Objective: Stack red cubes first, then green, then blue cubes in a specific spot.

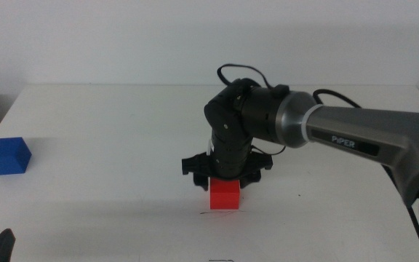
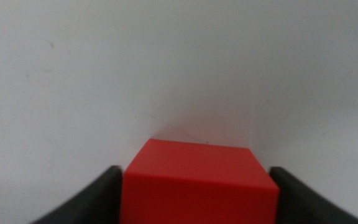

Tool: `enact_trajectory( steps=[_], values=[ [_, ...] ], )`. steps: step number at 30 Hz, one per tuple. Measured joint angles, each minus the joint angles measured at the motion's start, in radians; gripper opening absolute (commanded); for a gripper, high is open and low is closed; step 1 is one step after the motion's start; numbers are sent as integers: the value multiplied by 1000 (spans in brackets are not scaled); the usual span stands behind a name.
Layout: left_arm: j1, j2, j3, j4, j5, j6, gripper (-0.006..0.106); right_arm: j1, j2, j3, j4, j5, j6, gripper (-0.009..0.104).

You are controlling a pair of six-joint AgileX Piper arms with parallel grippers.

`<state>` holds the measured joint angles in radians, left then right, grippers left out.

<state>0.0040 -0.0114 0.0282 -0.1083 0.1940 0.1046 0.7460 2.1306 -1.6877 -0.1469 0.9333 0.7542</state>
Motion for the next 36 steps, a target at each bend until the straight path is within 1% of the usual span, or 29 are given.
enact_trajectory(
  steps=[3,6,11,16,19,22,26,30,33,36],
  values=[
    [0,0,0,0,0,0,86,0,10,1,12,1,1,83],
    [0,0,0,0,0,0,86,0,8,1,25,14,-5,88],
    [0,0,0,0,0,0,86,0,-66,1,37,57,-56,88],
    [0,0,0,0,0,0,86,0,-244,1,39,186,-129,88],
    [0,0,0,0,0,0,86,-26,-357,1,36,263,-175,87],
    [0,0,0,0,0,0,86,-111,-459,17,30,287,-232,87],
    [0,0,0,0,0,0,86,-303,-559,104,18,295,-371,87],
    [0,0,0,0,0,0,86,-515,-636,210,31,306,-509,87],
    [0,0,0,0,0,0,86,-645,-671,272,37,307,-601,87],
    [0,0,0,0,0,0,86,-752,-677,321,52,308,-676,87]
  ],
)
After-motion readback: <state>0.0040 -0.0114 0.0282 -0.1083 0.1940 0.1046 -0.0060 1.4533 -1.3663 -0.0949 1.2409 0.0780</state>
